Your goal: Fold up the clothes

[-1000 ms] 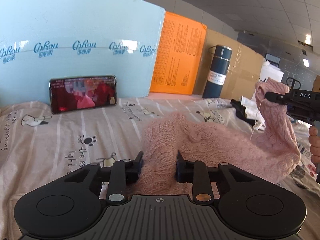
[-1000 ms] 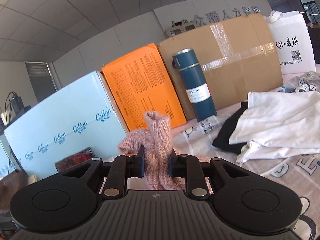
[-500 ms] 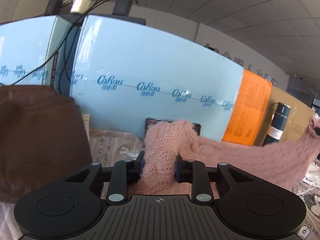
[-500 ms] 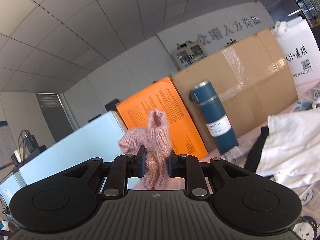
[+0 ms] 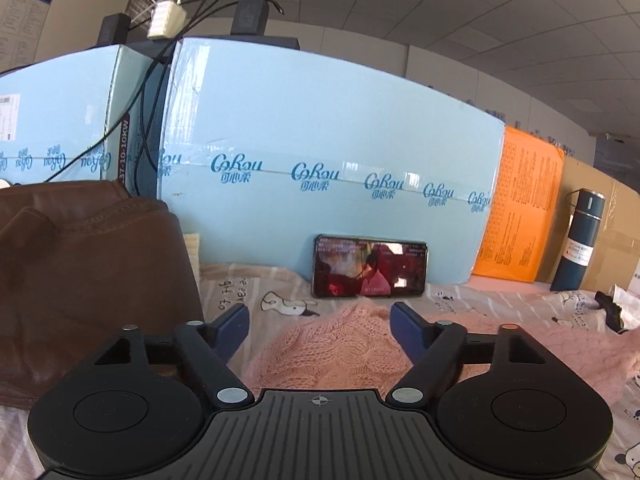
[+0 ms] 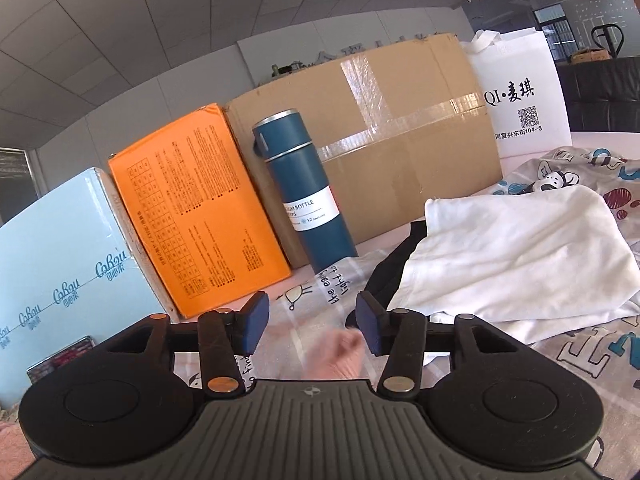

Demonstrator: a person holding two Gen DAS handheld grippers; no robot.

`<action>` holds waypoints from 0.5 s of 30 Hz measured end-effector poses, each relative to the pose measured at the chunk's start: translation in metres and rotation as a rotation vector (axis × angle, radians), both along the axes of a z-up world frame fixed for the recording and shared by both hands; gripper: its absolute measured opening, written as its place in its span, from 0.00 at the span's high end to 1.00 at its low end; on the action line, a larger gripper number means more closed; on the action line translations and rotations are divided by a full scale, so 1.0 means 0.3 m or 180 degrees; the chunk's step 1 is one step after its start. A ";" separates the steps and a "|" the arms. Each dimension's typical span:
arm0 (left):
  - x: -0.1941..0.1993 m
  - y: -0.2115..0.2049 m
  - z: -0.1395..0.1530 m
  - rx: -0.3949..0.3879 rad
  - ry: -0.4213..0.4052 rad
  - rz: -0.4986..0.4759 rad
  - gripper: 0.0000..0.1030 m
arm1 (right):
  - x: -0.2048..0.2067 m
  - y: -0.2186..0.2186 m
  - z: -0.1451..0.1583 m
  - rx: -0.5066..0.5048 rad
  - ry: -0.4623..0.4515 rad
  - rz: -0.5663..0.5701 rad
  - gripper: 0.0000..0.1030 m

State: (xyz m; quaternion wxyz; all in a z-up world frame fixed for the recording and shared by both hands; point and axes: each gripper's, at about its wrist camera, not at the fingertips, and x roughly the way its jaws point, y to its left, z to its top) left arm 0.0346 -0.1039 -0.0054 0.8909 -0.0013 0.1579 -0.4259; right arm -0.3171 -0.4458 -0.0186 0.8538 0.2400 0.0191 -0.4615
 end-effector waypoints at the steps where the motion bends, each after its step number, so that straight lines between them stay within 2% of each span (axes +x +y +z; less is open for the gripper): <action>1: -0.005 0.000 0.004 -0.0020 -0.0041 -0.0028 0.16 | -0.006 0.000 0.002 -0.0009 -0.0043 0.0027 0.48; 4: -0.009 -0.022 0.033 0.0039 -0.0147 -0.0313 0.10 | -0.016 0.008 0.009 -0.0015 -0.0119 0.0130 0.37; 7: -0.012 -0.061 0.068 0.0252 -0.0411 -0.0765 0.07 | -0.016 0.005 0.007 0.0075 -0.0171 0.0240 0.32; 9: -0.005 -0.092 0.084 0.0417 -0.0493 -0.1021 0.07 | -0.013 -0.001 0.000 0.0180 -0.0208 0.0326 0.31; 12: 0.015 -0.142 0.082 0.0608 -0.0417 -0.1345 0.07 | -0.001 0.001 -0.009 0.0247 -0.0193 0.0434 0.29; 15: 0.037 -0.185 0.050 0.0730 -0.0200 -0.1404 0.07 | 0.009 0.003 -0.014 0.0261 -0.0160 0.0494 0.28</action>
